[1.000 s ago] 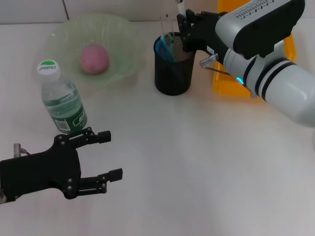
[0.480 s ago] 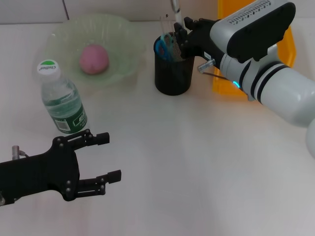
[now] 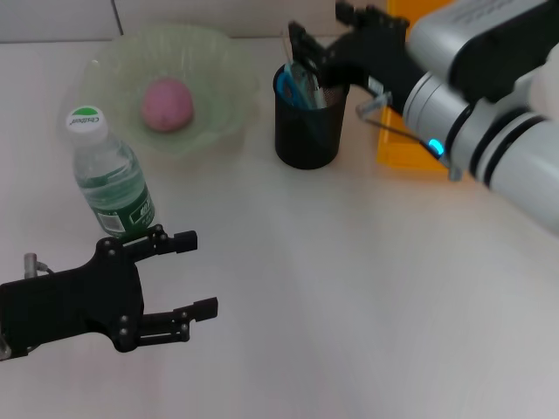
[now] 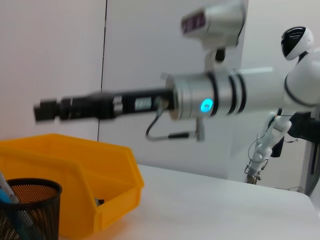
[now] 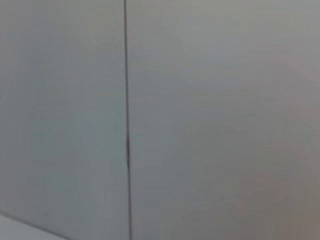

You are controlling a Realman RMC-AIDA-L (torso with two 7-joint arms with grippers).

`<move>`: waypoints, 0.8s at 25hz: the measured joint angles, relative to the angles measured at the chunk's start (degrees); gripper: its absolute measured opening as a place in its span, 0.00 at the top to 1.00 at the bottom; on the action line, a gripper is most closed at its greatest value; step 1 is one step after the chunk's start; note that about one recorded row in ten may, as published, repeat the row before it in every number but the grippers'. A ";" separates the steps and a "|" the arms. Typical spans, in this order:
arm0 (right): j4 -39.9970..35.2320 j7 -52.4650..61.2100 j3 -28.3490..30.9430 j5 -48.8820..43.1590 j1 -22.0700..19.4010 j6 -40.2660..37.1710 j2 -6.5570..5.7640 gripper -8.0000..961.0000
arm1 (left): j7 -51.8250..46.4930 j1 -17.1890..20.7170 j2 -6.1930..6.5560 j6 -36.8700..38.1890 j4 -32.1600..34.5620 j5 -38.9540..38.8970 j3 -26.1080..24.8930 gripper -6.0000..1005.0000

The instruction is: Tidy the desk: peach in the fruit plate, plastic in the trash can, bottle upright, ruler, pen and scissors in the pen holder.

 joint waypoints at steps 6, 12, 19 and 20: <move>-21.66 -2.65 17.69 8.28 -6.60 -31.72 0.17 0.32 | 0.11 -0.44 -0.16 0.03 0.04 0.03 -0.01 0.17; -9.13 -37.09 52.13 49.88 -5.67 -77.36 -0.29 0.28 | -0.04 -0.46 -0.31 0.03 0.04 -0.01 0.00 0.17; 31.53 -64.58 76.43 50.44 4.52 -113.05 -5.10 0.27 | -0.11 -1.89 -0.62 0.20 -0.07 0.07 0.00 0.17; 36.12 -68.60 76.98 46.41 5.25 -114.37 -5.37 0.27 | -0.11 -1.89 -0.62 0.20 -0.07 0.07 0.00 0.17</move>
